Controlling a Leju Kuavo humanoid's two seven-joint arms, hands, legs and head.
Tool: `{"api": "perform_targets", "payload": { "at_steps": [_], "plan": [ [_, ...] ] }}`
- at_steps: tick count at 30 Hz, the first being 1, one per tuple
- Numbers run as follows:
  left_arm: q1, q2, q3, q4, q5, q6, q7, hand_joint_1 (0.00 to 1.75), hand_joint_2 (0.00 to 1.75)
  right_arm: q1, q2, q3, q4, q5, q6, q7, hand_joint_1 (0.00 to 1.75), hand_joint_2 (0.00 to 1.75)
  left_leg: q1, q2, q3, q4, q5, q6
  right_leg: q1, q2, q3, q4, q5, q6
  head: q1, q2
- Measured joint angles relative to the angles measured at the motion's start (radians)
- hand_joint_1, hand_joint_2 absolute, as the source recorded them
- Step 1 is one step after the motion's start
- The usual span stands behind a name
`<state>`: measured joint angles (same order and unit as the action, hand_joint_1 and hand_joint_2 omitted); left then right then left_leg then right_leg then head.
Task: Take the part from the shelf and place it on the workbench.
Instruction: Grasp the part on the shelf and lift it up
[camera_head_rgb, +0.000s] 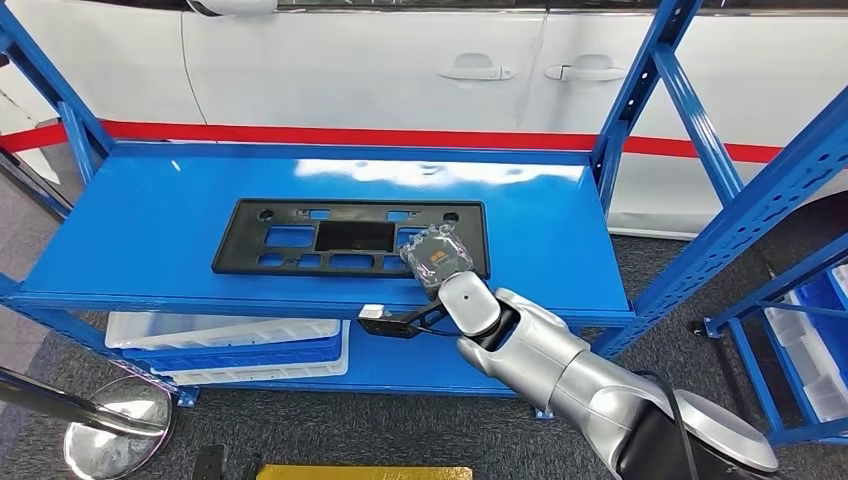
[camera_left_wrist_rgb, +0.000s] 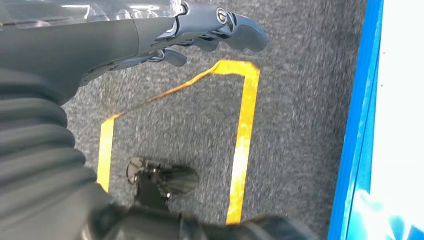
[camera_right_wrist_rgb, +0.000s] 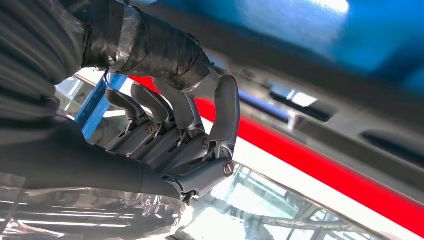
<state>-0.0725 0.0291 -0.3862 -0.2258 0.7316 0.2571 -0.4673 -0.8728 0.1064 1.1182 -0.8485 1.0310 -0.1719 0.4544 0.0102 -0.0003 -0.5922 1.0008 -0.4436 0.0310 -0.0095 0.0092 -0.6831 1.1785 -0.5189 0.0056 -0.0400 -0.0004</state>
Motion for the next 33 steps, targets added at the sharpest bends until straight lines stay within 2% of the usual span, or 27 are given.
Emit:
{"api": "perform_targets", "payload": {
  "at_steps": [1, 2, 3, 4, 6, 8, 10, 13, 14, 16, 17, 18, 19, 20, 22, 24, 27, 28, 29, 32, 33],
  "plan": [
    [0.0, 0.0, 0.0, 0.0, 0.001, 0.002, 0.0, 0.0, 1.75, 0.001, -0.002, -0.001, -0.002, 0.001, -0.004, 0.002, 1.22, 1.75, -0.001, 0.0, 0.0, 0.001, -0.001, 0.003, 0.0, 0.0, -0.031, 0.065, -0.027, 0.0, 0.0, 0.0],
    [0.0, 0.0, -0.001, 0.0, 0.001, 0.004, 0.0, 0.0, 1.75, 0.002, -0.006, -0.001, -0.003, 0.001, -0.009, 0.003, 0.78, 1.75, -0.002, 0.0, 0.0, 0.002, -0.001, 0.003, 0.0, 0.0, -0.055, 0.114, -0.041, 0.001, 0.0, 0.0],
    [0.0, 0.001, -0.001, 0.0, 0.002, 0.005, 0.0, 0.0, 1.75, 0.004, -0.01, -0.001, -0.006, 0.001, -0.016, 0.005, 0.34, 1.75, -0.003, -0.001, 0.0, 0.003, -0.002, 0.004, 0.0, 0.0, -0.065, 0.13, -0.036, 0.0, 0.0, 0.0],
    [0.0, 0.001, -0.001, 0.0, 0.002, 0.007, 0.0, 0.0, 1.75, 0.006, -0.014, -0.002, -0.01, 0.002, -0.025, 0.008, 0.01, 1.75, -0.003, -0.002, 0.0, 0.005, -0.004, 0.004, 0.0, 0.0, -0.057, 0.11, -0.014, -0.002, 0.0, 0.0],
    [0.001, 0.001, -0.002, 0.0, 0.002, 0.013, 0.001, 0.0, 1.75, 0.006, -0.02, -0.009, -0.025, 0.005, -0.056, 0.016, 0.0, 1.75, -0.003, -0.004, 0.0, 0.012, -0.009, 0.0, 0.001, 0.0, 0.001, -0.013, 0.049, -0.009, 0.001, 0.0],
    [0.0, 0.0, -0.002, 0.0, 0.002, 0.018, 0.002, 0.0, 1.75, 0.003, -0.024, -0.021, -0.044, 0.008, -0.091, 0.024, 0.0, 1.75, -0.006, -0.004, -0.004, 0.022, -0.015, -0.008, 0.004, 0.001, 0.047, -0.107, 0.078, -0.016, 0.0, 0.0],
    [0.0, 0.0, -0.003, 0.0, 0.003, 0.02, 0.003, 0.0, 1.75, 0.001, -0.028, -0.031, -0.063, 0.01, -0.108, 0.027, 0.0, 1.75, -0.008, -0.005, -0.007, 0.024, -0.016, -0.017, 0.007, 0.003, 0.054, -0.124, 0.077, -0.021, -0.001, 0.0],
    [0.001, 0.001, -0.006, 0.0, 0.006, 0.021, 0.003, 0.0, 1.75, 0.0, -0.036, -0.047, -0.094, 0.014, -0.125, 0.029, 0.0, 1.75, -0.006, -0.005, -0.013, 0.039, -0.033, -0.031, 0.0, 0.003, 0.058, -0.134, 0.082, -0.034, -0.002, 0.0],
    [0.001, 0.001, -0.007, 0.0, 0.008, 0.022, 0.003, 0.0, 1.75, -0.001, -0.037, -0.053, -0.109, 0.016, -0.133, 0.03, 0.0, 1.75, -0.005, -0.004, -0.03, 0.078, -0.057, -0.036, -0.003, 0.002, 0.06, -0.137, 0.084, -0.038, -0.004, 0.0],
    [0.0, 0.0, -0.008, 0.0, 0.012, 0.022, 0.003, 0.0, 1.75, -0.002, -0.037, -0.063, -0.139, 0.018, -0.144, 0.03, 0.0, 1.75, -0.001, -0.004, -0.089, 0.203, -0.116, -0.046, -0.002, 0.002, 0.06, -0.137, 0.085, -0.042, -0.007, 0.0],
    [0.001, 0.0, -0.009, 0.0, 0.015, 0.022, 0.003, 0.0, 1.31, -0.002, -0.037, -0.068, -0.155, 0.019, -0.146, 0.03, 0.0, 1.75, 0.001, -0.004, -0.119, 0.265, -0.137, -0.049, -0.002, 0.002, 0.059, -0.137, 0.085, -0.044, -0.007, 0.0],
    [0.001, 0.0, -0.009, 0.0, 0.018, 0.022, 0.003, 0.0, 0.87, -0.001, -0.038, -0.07, -0.168, 0.019, -0.145, 0.03, 0.0, 1.75, 0.001, -0.004, -0.134, 0.292, -0.138, -0.05, -0.001, 0.002, 0.059, -0.137, 0.084, -0.044, -0.007, 0.0],
    [0.002, 0.0, -0.009, 0.0, 0.019, 0.022, 0.003, 0.0, 0.44, 0.0, -0.038, -0.072, -0.179, 0.019, -0.144, 0.031, 0.0, 1.75, 0.001, -0.004, -0.132, 0.282, -0.12, -0.05, -0.001, 0.003, 0.06, -0.137, 0.084, -0.044, -0.007, 0.0],
    [0.002, 0.0, -0.009, 0.0, 0.021, 0.022, 0.003, 0.0, 0.0, 0.0, -0.038, -0.075, -0.189, 0.019, -0.144, 0.031, 0.0, 1.75, 0.001, -0.004, -0.114, 0.24, -0.09, -0.049, -0.001, 0.003, 0.061, -0.137, 0.084, -0.043, -0.007, 0.0],
    [0.0, 0.0, -0.01, 0.0, 0.021, 0.022, 0.003, 0.0, 0.0, -0.001, -0.038, -0.082, -0.211, 0.019, -0.14, 0.031, 0.0, 1.75, -0.002, -0.004, -0.048, 0.102, -0.029, -0.041, 0.0, 0.004, 0.062, -0.136, 0.083, -0.04, -0.007, 0.0],
    [-0.002, 0.0, -0.01, 0.0, 0.023, 0.025, 0.003, 0.0, 0.0, -0.002, -0.038, -0.088, -0.23, 0.019, -0.127, 0.031, 0.0, 1.75, -0.007, -0.004, -0.008, 0.019, -0.007, -0.032, 0.003, 0.004, 0.06, -0.136, 0.083, -0.033, -0.006, 0.0],
    [-0.001, 0.0, -0.012, 0.0, 0.031, 0.032, 0.005, 0.0, 0.0, 0.0, -0.04, -0.091, -0.254, 0.022, -0.085, 0.035, 0.0, 1.75, -0.007, -0.004, -0.004, 0.005, -0.004, -0.017, 0.002, 0.003, 0.057, -0.135, 0.082, -0.016, -0.006, 0.0],
    [-0.001, -0.001, -0.014, 0.0, 0.035, 0.035, 0.005, 0.0, 0.0, 0.002, -0.042, -0.091, -0.262, 0.025, -0.068, 0.037, 0.0, 1.75, -0.005, -0.004, -0.001, 0.0, -0.001, -0.011, 0.002, 0.002, 0.052, -0.124, 0.073, -0.01, -0.006, 0.0],
    [-0.001, -0.002, -0.016, 0.0, 0.038, 0.037, 0.006, 0.0, 0.0, 0.004, -0.043, -0.091, -0.269, 0.028, -0.05, 0.039, 0.0, 1.75, -0.003, -0.003, 0.001, -0.004, 0.002, -0.004, 0.002, 0.001, 0.035, -0.085, 0.048, -0.005, -0.004, 0.0],
    [-0.002, -0.003, -0.019, 0.0, 0.044, 0.041, 0.01, 0.0, 0.0, 0.019, -0.045, -0.09, -0.271, 0.033, -0.02, 0.044, 0.0, 0.44, -0.003, -0.002, 0.002, -0.005, 0.002, 0.004, 0.0, 0.0, -0.044, 0.089, -0.035, 0.0, -0.002, 0.0],
    [-0.002, -0.003, -0.02, 0.0, 0.045, 0.042, 0.012, 0.0, 0.0, 0.026, -0.046, -0.09, -0.268, 0.034, -0.014, 0.044, 0.0, 0.0, -0.003, -0.002, 0.002, -0.005, 0.002, 0.004, -0.001, 0.0, -0.059, 0.119, -0.039, 0.001, -0.002, 0.0]
  ]
}}
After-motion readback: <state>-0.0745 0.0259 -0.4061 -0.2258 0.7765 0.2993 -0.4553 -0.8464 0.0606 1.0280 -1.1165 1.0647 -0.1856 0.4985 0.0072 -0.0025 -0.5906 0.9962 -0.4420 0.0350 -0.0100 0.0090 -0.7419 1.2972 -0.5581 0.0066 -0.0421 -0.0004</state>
